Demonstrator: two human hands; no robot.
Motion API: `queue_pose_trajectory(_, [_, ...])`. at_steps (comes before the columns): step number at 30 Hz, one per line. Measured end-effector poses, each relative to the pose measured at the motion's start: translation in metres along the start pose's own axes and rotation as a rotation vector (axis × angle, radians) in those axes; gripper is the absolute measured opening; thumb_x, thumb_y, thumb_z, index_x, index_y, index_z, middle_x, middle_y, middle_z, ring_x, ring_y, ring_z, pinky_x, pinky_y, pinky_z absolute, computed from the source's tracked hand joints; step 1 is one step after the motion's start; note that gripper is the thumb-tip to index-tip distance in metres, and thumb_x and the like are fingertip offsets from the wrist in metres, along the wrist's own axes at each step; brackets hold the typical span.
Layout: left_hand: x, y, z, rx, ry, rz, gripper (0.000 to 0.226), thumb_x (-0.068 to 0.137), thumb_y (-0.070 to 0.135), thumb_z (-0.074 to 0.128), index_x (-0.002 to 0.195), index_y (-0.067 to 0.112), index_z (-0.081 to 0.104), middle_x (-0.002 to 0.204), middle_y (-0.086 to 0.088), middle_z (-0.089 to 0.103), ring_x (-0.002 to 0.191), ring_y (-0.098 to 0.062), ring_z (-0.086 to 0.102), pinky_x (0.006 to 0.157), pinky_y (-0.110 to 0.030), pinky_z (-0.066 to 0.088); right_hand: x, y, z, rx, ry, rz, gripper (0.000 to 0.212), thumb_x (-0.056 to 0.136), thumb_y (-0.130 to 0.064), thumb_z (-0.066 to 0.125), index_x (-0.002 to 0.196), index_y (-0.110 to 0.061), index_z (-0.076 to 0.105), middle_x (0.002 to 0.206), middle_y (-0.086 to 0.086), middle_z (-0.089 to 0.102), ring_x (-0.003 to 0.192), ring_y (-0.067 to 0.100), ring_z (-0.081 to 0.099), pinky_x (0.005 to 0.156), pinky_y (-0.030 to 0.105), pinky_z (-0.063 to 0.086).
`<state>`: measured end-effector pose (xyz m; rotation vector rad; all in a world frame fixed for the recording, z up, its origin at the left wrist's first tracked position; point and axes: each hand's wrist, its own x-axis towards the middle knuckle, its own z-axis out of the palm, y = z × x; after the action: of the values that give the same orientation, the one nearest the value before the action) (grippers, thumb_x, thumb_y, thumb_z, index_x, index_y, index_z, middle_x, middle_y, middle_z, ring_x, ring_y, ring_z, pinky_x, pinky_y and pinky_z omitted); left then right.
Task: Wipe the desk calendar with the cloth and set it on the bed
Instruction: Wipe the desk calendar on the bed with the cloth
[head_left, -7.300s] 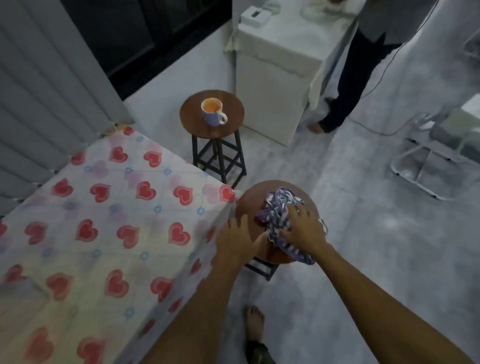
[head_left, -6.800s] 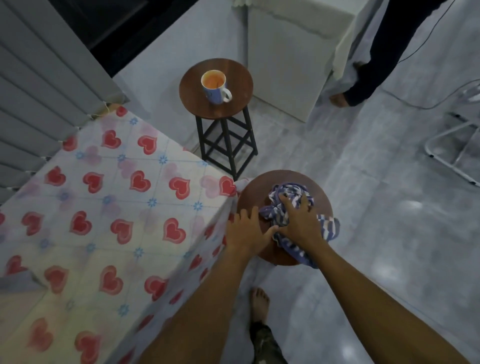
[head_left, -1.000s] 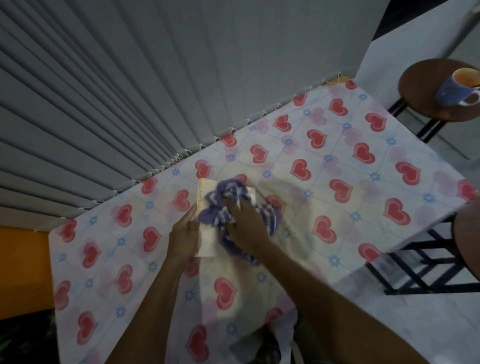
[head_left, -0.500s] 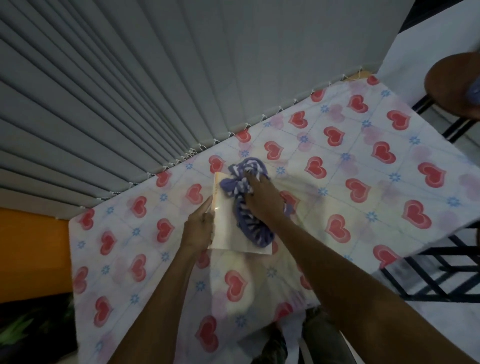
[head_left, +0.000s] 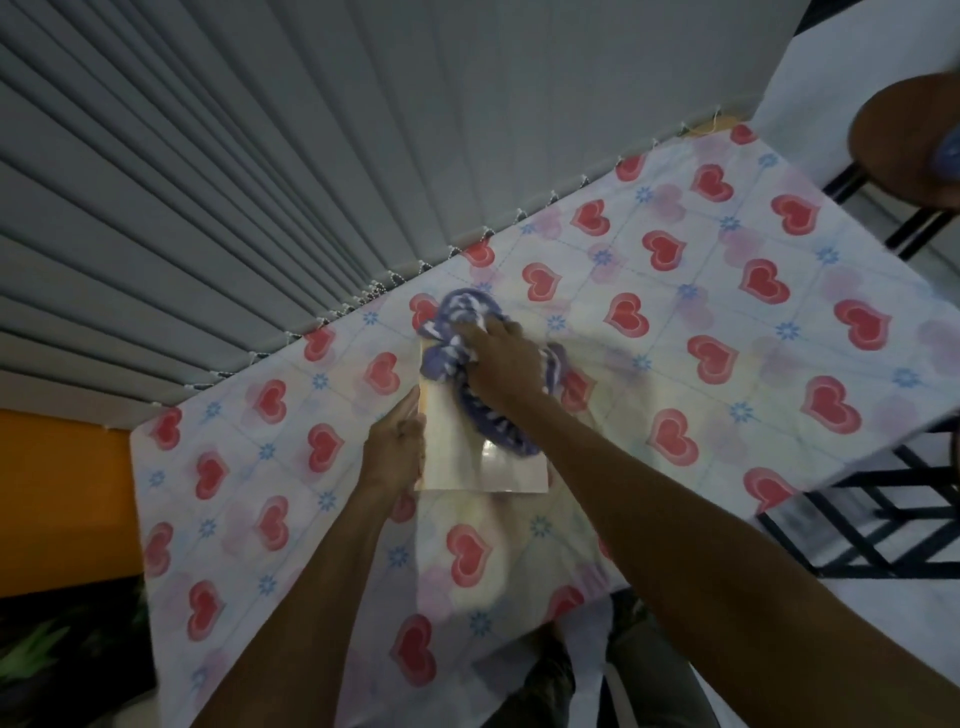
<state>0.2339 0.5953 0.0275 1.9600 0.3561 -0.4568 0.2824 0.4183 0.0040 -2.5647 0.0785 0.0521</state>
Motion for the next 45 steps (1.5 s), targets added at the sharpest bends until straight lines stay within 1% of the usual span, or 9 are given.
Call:
queue_pose_trajectory(2, [0.002,0.0,0.001,0.001,0.014,-0.007,0.036,0.099,0.008,0.047,0.115,0.037,0.061,0.063,-0.008,0.05,0.051,-0.018,0.044,0.05,-0.03,0.04,-0.004,-0.018,0.002,0.01,-0.028,-0.048,0.054,0.088,-0.019,0.058,0.141,-0.023,0.048,0.141,0.014,0.052,0.125,0.039,0.048,0.098,0.049,0.044])
queue_pose_trajectory(5, [0.004,-0.004,0.001,0.081,0.058,-0.007,0.02,0.097,0.007,0.049,0.094,0.015,0.067,0.066,-0.013,0.058,0.057,-0.023,0.049,0.058,-0.037,0.042,-0.04,-0.028,0.011,0.068,-0.039,-0.122,0.06,0.08,-0.017,0.069,0.138,-0.019,0.053,0.14,0.018,0.053,0.122,0.043,0.051,0.096,0.051,0.046])
queue_pose_trajectory(9, [0.011,-0.012,-0.005,0.081,0.146,-0.014,0.023,0.089,0.009,0.06,0.106,-0.005,0.067,0.1,-0.024,0.07,0.092,-0.041,0.065,0.084,-0.05,0.052,-0.091,-0.032,0.026,0.071,-0.056,-0.144,0.059,0.076,-0.023,0.07,0.133,-0.018,0.057,0.126,0.017,0.061,0.104,0.043,0.057,0.079,0.047,0.05])
queue_pose_trajectory(14, [0.011,-0.012,-0.004,0.025,0.097,-0.006,0.032,0.097,0.014,0.054,0.125,0.026,0.066,0.115,0.0,0.068,0.097,-0.022,0.067,0.094,-0.042,0.054,-0.144,-0.003,0.037,-0.003,-0.047,-0.21,0.037,0.096,-0.027,0.053,0.132,-0.024,0.057,0.128,0.008,0.063,0.105,0.033,0.061,0.087,0.042,0.049])
queue_pose_trajectory(19, [0.015,-0.021,-0.006,-0.008,0.083,-0.018,0.041,0.099,0.012,0.051,0.138,0.022,0.056,0.132,0.0,0.063,0.115,-0.021,0.061,0.105,-0.043,0.047,-0.154,0.016,0.031,-0.09,-0.171,-0.137,0.048,0.086,-0.034,0.059,0.132,-0.021,0.051,0.133,0.006,0.058,0.11,0.033,0.059,0.092,0.044,0.046])
queue_pose_trajectory(24, [0.016,-0.023,-0.007,0.042,0.071,0.01,0.042,0.099,0.014,0.048,0.139,0.027,0.055,0.135,0.003,0.061,0.121,-0.022,0.059,0.108,-0.045,0.045,-0.15,0.037,0.017,-0.079,-0.21,0.033,0.051,0.087,-0.034,0.058,0.135,-0.019,0.048,0.13,0.009,0.056,0.097,0.038,0.06,0.079,0.042,0.048])
queue_pose_trajectory(35, [0.009,-0.027,-0.008,0.21,0.033,0.164,0.04,0.102,0.015,0.046,0.142,0.016,0.053,0.143,-0.002,0.055,0.13,-0.019,0.051,0.113,-0.038,0.039,-0.041,0.045,-0.017,-0.01,-0.048,0.201,0.054,0.091,-0.026,0.055,0.143,-0.025,0.04,0.14,0.011,0.049,0.112,0.041,0.052,0.086,0.054,0.051])
queue_pose_trajectory(40, [0.014,-0.026,-0.001,0.162,0.12,0.089,0.038,0.101,0.016,0.05,0.138,0.02,0.057,0.14,0.0,0.058,0.127,-0.017,0.051,0.11,-0.033,0.039,-0.047,0.03,-0.002,-0.11,-0.085,0.147,0.06,0.082,-0.032,0.065,0.137,-0.019,0.045,0.131,0.015,0.057,0.107,0.042,0.055,0.082,0.047,0.049])
queue_pose_trajectory(45, [0.021,-0.024,-0.005,0.152,0.098,0.079,0.038,0.099,0.011,0.05,0.135,0.017,0.06,0.139,-0.003,0.06,0.127,-0.023,0.054,0.112,-0.043,0.041,-0.099,0.021,0.014,-0.113,-0.133,0.045,0.064,0.077,-0.038,0.067,0.135,-0.024,0.045,0.128,0.012,0.058,0.1,0.041,0.058,0.075,0.044,0.049])
